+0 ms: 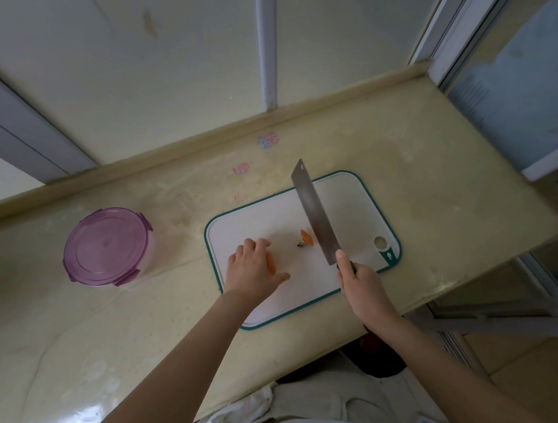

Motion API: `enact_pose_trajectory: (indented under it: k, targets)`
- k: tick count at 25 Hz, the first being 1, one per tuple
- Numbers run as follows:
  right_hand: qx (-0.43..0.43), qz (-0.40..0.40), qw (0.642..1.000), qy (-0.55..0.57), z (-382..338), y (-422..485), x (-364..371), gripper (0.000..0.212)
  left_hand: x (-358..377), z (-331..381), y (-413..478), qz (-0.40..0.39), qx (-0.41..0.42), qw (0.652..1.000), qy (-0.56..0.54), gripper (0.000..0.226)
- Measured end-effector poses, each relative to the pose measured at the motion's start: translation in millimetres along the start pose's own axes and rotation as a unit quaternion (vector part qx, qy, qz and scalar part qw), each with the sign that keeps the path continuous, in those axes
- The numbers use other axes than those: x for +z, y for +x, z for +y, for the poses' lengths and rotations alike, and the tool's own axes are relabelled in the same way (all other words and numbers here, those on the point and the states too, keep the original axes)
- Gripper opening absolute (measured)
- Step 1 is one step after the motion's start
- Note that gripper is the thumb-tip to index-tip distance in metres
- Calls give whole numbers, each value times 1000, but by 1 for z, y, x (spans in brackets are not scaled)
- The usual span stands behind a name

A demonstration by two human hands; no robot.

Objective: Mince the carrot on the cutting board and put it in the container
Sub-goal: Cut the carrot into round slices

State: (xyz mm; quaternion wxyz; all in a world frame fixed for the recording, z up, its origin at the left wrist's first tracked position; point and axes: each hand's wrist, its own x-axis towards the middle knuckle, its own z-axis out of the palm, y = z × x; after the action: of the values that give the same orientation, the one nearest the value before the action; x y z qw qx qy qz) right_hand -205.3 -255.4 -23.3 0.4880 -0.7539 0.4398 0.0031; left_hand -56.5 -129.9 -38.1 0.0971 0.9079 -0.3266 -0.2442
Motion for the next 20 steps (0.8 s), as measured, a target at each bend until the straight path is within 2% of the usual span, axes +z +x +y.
enact_pose_trajectory:
  k: [4,8,10,12,15,18,20]
  targets:
    - [-4,53,998,15,1,6,-8,55,5,20,21,23,48,998,44,64]
    - [12,52,999,2,1,12,-14,57,9,43,41,-11,103,994,32,56]
    - [10,48,999,-5,0,14,-14,58,9,51,48,-20,110,992,57,41]
    - [6,45,999,-9,0,15,-13,57,6,52,49,-15,101,994,32,38]
    - [-5,28,1000,-10,-2,16,-9,56,-8,44,48,67,89,992,-51,33]
    - [-19,6,1000,-15,-7,18,-3,55,-27,24,43,182,71,973,-125,24]
    - [-31,-2,999,-19,-9,18,1,55,-30,0,37,241,30,960,-136,20]
